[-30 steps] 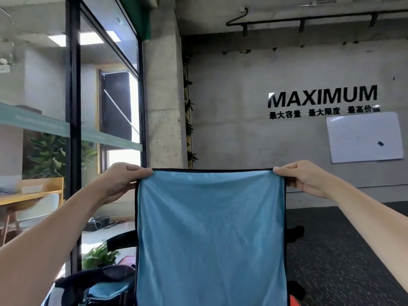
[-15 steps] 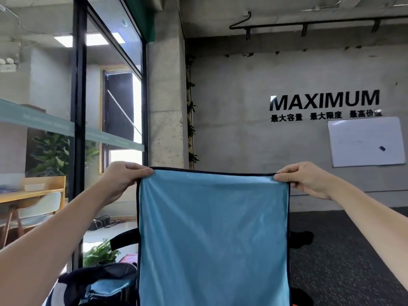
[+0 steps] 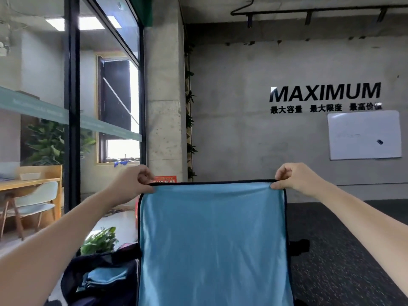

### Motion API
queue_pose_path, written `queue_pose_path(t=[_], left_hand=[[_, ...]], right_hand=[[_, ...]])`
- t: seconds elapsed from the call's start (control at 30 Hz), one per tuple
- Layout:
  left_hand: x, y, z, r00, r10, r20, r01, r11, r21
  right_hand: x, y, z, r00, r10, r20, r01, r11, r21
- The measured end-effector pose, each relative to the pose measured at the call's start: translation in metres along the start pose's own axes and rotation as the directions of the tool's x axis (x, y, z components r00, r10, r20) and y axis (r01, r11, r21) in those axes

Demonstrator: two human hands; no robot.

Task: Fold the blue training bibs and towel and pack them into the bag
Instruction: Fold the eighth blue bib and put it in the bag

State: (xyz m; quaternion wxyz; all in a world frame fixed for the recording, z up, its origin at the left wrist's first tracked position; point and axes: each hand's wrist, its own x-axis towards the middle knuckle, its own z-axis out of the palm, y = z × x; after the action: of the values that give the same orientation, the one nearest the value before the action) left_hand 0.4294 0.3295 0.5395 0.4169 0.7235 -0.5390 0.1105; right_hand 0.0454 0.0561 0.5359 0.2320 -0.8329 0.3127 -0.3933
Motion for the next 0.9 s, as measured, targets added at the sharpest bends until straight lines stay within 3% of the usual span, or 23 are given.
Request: queue_pose_path(t=[0.13,0.2,0.33,0.4,0.5,0.7,0.9], left_hand=[[0.010,-0.029,0.045,0.987,-0.046,0.152,0.011,0.975,0.222],[0.013,-0.041,0.069,0.969,-0.133,0.208,0.075,0.962,0.264],[0.016,-0.063,0.118,0.912,-0.324,0.252,0.305,0.946,0.114],[0.018,-0.075,0.140,0.881,-0.366,0.299,0.379,0.925,0.014],[0.025,-0.098,0.171,0.848,-0.391,0.359,0.413,0.911,0.017],[0.048,-0.147,0.233,0.884,-0.408,0.230,0.384,0.912,0.140],[0.089,-0.178,0.272,0.918,-0.367,0.152,0.346,0.926,0.149]], right_hand=[[0.009,0.021,0.036,0.992,0.089,0.095,-0.066,0.974,-0.216],[0.013,0.034,0.057,0.969,0.205,0.140,-0.177,0.966,-0.186],[0.024,0.075,0.103,0.912,0.368,0.182,-0.361,0.930,-0.074],[0.030,0.100,0.127,0.906,0.363,0.218,-0.349,0.932,-0.102],[0.039,0.138,0.157,0.911,0.346,0.223,-0.318,0.936,-0.153],[0.069,0.194,0.211,0.954,0.286,0.092,-0.249,0.924,-0.289],[0.115,0.222,0.245,0.963,0.255,0.091,-0.195,0.886,-0.421]])
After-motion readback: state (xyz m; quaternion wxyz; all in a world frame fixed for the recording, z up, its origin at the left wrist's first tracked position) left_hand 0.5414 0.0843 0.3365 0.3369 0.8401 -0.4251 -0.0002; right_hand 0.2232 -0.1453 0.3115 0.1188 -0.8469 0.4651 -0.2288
